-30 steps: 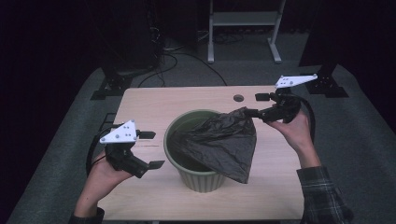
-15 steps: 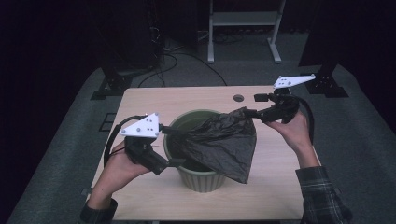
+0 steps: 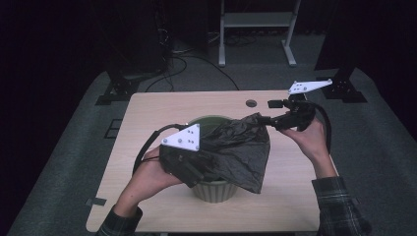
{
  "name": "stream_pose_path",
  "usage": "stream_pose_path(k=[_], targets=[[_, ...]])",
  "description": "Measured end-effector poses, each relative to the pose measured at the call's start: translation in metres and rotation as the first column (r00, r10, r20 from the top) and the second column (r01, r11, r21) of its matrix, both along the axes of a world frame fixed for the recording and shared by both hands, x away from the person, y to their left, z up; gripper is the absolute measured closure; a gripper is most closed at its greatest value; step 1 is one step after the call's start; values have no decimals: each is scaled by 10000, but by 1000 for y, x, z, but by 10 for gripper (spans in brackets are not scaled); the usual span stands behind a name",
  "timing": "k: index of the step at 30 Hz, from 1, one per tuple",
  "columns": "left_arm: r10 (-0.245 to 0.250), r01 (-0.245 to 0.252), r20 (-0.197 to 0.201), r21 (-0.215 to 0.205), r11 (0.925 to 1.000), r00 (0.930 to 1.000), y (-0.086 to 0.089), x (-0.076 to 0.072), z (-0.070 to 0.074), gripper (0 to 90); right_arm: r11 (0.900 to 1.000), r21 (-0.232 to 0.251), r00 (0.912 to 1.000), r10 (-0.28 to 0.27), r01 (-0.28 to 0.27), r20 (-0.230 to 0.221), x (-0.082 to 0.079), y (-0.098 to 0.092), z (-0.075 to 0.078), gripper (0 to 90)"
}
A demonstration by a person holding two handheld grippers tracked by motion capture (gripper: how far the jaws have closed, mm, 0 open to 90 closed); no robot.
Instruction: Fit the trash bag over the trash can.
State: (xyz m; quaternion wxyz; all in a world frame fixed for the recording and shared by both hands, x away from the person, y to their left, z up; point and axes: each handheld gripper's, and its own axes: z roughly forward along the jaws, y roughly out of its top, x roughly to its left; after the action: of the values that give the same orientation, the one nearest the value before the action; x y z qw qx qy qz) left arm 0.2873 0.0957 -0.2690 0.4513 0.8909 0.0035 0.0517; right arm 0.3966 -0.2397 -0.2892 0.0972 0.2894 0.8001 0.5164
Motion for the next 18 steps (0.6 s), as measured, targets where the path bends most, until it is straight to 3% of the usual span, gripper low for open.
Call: stream_pose_path(k=[9,15,18], targets=[[-533,536,-110,365,9979,9985,-28,-4,-5,216,10000,28,10000,-40,40,-11,-1,-1,-1,129],[-605,619,-181,901,9940,9980,-35,-1,-12,235,10000,25,10000,-80,80,-28,-1,-3,-2,129],[-632,652,-245,925,9936,9977,-35,0,-13,284,10000,20,10000,-87,87,-32,-1,-4,-2,129]])
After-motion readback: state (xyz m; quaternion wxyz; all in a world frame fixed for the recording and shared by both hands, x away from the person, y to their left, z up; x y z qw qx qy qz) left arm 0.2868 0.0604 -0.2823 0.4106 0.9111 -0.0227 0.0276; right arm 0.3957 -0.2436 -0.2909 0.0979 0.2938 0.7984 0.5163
